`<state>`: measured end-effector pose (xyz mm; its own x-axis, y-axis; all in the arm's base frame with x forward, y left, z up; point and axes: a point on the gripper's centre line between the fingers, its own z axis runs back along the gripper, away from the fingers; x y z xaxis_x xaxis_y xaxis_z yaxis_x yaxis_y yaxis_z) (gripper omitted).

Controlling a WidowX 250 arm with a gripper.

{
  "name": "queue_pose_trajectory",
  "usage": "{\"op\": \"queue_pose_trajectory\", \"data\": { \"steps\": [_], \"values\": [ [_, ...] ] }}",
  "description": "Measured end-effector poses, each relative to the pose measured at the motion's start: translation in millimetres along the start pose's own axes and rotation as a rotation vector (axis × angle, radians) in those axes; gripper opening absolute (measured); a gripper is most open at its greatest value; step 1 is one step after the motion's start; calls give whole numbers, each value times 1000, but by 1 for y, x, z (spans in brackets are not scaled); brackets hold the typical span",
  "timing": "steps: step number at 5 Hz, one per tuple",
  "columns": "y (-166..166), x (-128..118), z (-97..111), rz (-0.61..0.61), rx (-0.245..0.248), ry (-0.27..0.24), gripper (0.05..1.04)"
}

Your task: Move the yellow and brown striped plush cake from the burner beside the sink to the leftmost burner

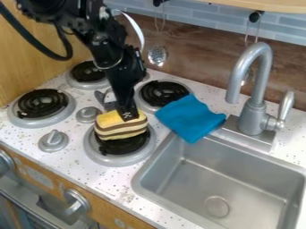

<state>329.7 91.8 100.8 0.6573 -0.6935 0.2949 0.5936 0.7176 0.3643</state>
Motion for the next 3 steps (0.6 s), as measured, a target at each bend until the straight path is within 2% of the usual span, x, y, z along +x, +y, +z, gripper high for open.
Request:
{"op": "queue_pose_trajectory", "data": {
  "steps": [1,2,3],
  "values": [
    [4,-18,-8,4,11,71,1001],
    [5,-33,-21,14,-11,108,1001],
    [5,-38,-21,-2,-11,137,1001]
  ]
}}
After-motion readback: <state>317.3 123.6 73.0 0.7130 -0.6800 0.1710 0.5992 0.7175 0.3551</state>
